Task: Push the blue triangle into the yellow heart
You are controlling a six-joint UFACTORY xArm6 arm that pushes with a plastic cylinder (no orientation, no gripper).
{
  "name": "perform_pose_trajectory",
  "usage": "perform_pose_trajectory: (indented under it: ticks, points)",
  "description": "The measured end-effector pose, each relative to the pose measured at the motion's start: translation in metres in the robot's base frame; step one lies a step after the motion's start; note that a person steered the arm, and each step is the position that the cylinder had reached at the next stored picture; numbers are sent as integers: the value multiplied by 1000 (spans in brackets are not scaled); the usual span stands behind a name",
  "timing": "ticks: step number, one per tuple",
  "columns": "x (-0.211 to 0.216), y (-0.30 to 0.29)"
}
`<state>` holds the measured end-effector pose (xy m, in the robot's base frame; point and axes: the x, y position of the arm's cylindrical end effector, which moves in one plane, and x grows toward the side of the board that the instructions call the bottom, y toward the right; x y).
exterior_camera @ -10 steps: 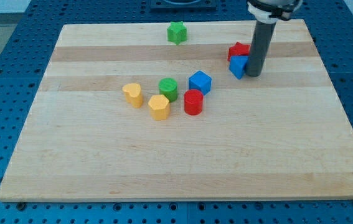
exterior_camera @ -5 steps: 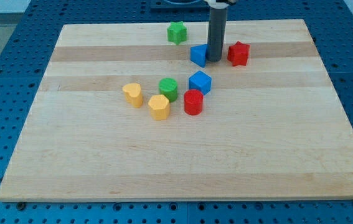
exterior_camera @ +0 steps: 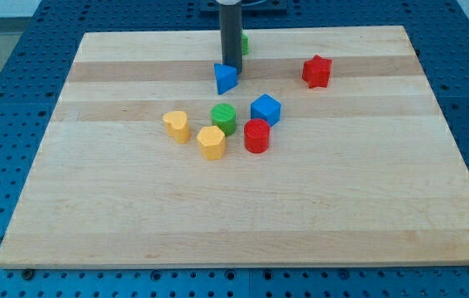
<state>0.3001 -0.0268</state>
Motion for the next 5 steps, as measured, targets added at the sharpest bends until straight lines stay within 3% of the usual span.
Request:
perform_pose_trajectory:
  ticks: [5]
  points:
    - [18, -4]
